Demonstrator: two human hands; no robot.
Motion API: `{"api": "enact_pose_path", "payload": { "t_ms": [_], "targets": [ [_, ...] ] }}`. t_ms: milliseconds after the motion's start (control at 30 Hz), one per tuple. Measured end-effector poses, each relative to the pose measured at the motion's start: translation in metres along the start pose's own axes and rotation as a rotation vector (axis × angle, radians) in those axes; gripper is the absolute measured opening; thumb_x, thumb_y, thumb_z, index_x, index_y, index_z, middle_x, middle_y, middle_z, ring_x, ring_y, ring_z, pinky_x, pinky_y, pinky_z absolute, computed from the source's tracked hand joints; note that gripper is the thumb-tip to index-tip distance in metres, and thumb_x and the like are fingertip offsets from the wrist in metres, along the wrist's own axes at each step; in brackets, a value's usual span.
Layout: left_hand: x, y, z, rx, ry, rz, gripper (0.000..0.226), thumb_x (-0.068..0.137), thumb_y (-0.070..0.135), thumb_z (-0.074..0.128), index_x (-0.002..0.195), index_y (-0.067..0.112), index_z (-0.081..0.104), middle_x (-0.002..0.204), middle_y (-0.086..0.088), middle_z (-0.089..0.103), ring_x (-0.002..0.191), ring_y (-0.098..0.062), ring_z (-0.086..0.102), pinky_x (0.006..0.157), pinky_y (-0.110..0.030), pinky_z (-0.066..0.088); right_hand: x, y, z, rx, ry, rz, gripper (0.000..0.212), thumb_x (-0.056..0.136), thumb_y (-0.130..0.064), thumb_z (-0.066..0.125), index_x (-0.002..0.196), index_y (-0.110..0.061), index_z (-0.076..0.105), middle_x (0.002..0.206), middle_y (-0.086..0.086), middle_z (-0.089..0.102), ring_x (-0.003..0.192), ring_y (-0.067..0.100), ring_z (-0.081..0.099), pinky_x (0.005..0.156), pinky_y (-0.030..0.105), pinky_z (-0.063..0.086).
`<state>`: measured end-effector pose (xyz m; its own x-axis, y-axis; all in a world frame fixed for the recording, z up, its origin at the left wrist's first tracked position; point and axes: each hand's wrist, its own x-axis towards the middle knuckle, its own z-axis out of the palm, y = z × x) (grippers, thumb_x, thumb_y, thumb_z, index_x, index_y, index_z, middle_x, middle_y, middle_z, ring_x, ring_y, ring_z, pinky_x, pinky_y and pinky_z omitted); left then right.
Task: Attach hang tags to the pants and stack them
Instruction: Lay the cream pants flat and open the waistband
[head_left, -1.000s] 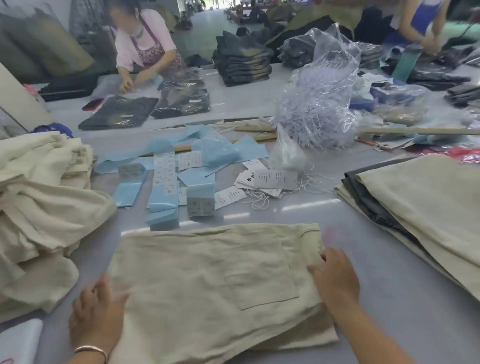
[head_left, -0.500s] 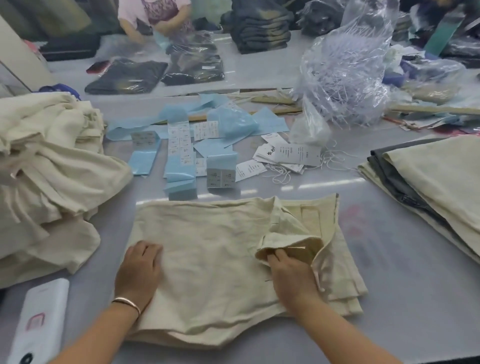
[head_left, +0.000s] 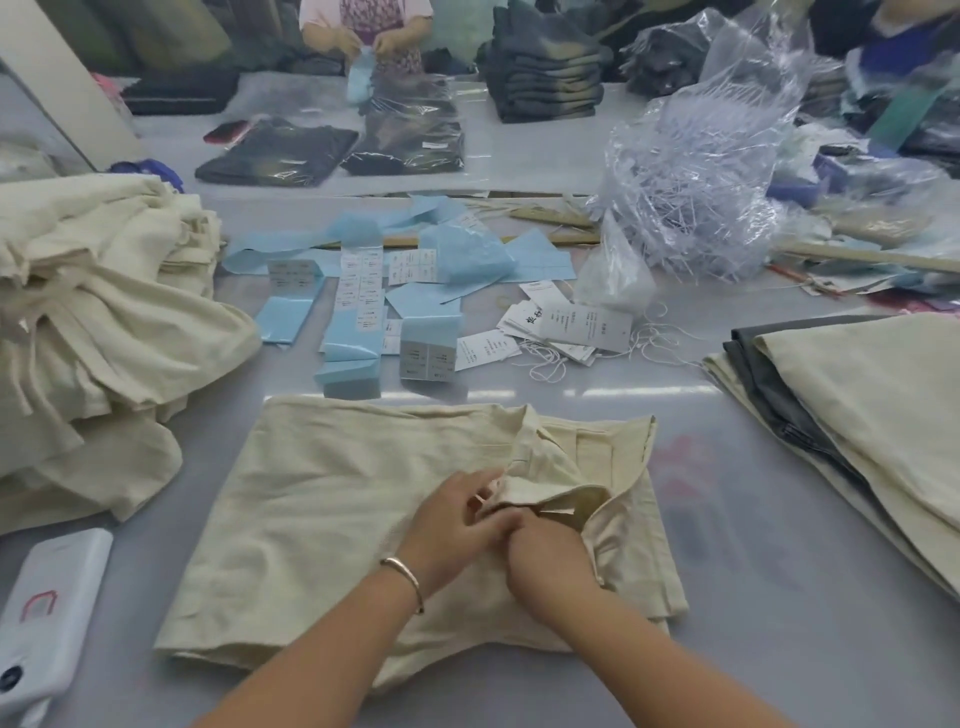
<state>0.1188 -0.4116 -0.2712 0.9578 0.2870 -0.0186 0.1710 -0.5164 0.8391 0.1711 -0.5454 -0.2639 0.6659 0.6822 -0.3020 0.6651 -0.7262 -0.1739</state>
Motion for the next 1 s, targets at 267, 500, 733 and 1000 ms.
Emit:
{"api": "enact_pose_path", "payload": {
  "t_ms": [267,500,733,1000],
  "targets": [
    [0.025,0.010,0.014,0.322,-0.079,0.018,0.024,0.098,0.027,0.055,0.111,0.016,0.072,0.090,0.000,0.047,0.086,-0.020,0.056,0.075,-0.024,0.040,-0.013,0.021,-0.033,-0.179,-0.058,-0.098,0.046,0.097,-0.046,0.041,0.125,-0.013,0.056,0.124,0.008,0.058,0.113,0.028,0.054,0.090,0.039,0.039],
    [0.030,0.020,0.034,0.291,0.031,-0.024,0.021,0.098,0.018,0.052,0.078,0.014,0.056,0.085,0.003,0.045,0.082,-0.020,0.049,0.068,-0.027,0.032,-0.028,0.076,-0.057,0.266,0.230,0.284,0.027,0.092,-0.027,0.050,0.067,-0.020,0.042,0.080,0.000,0.057,0.079,0.023,0.054,0.060,0.030,0.034],
    [0.026,0.026,0.043,0.254,0.193,-0.112,0.010,0.092,0.022,0.061,0.087,0.017,0.068,0.079,0.010,0.041,0.074,-0.014,0.049,0.063,-0.024,0.032,-0.018,0.099,-0.044,0.289,0.304,0.218,0.021,0.083,-0.017,0.060,0.101,-0.027,0.061,0.105,-0.008,0.057,0.104,0.018,0.052,0.072,0.028,0.036],
    [0.003,0.055,0.053,0.074,0.158,-0.044,0.012,0.078,0.026,0.065,0.070,0.020,0.071,0.053,0.009,0.058,0.049,-0.008,0.055,0.050,-0.017,0.044,-0.018,0.095,-0.040,0.624,0.485,0.207,0.005,0.078,-0.015,0.074,0.077,-0.019,0.073,0.073,-0.010,0.065,0.072,0.011,0.057,0.063,0.020,0.037]
  ]
}}
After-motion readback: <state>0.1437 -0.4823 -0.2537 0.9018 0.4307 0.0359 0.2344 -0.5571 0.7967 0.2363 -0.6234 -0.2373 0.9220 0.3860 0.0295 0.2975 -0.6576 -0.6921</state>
